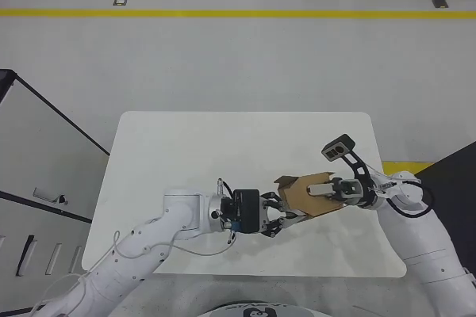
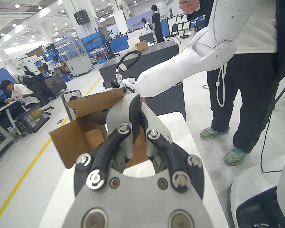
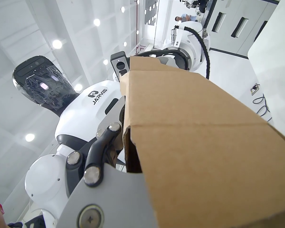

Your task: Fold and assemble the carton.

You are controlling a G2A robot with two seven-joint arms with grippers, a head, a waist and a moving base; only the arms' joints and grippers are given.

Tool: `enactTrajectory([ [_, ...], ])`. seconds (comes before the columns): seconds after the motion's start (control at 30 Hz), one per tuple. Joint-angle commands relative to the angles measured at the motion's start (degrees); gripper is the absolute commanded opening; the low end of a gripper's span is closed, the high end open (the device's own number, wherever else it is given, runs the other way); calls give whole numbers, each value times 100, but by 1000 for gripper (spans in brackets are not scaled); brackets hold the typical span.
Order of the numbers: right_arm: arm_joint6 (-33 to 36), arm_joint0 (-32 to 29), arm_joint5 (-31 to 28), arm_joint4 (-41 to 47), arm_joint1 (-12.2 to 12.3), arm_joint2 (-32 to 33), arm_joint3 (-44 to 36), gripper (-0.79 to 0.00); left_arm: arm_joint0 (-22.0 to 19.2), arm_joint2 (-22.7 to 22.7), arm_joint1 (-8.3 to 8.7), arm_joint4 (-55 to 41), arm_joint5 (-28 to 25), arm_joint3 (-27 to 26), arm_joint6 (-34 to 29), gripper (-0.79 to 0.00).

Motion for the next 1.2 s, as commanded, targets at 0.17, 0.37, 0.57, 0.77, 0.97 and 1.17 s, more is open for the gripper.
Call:
enactTrajectory([
  [0.17, -25, -27, -15, 42, -12, 48, 33, -785, -4, 2, -4, 9, 17, 0, 5, -785],
  [0.37, -36, -38, 5, 168, -34, 47, 54, -785, -4, 6, -6, 14, 16, 2, 7, -785],
  [0.57, -64, -24, 31, 194, -62, -12, 67, -785, -19, 54, -21, 25, 41, 10, 13, -785],
  [0.77, -63, -20, 49, 210, -87, -60, 77, -785, -54, 130, -44, 32, 65, 45, 39, -785],
  [0.97, -56, -42, 32, 202, -95, -15, 95, -785, -50, 54, -34, 55, 100, 33, 57, -785],
  [1.17, -54, -82, 41, 169, -92, 70, 91, -785, 36, -50, -5, 82, 97, -29, 64, -785],
])
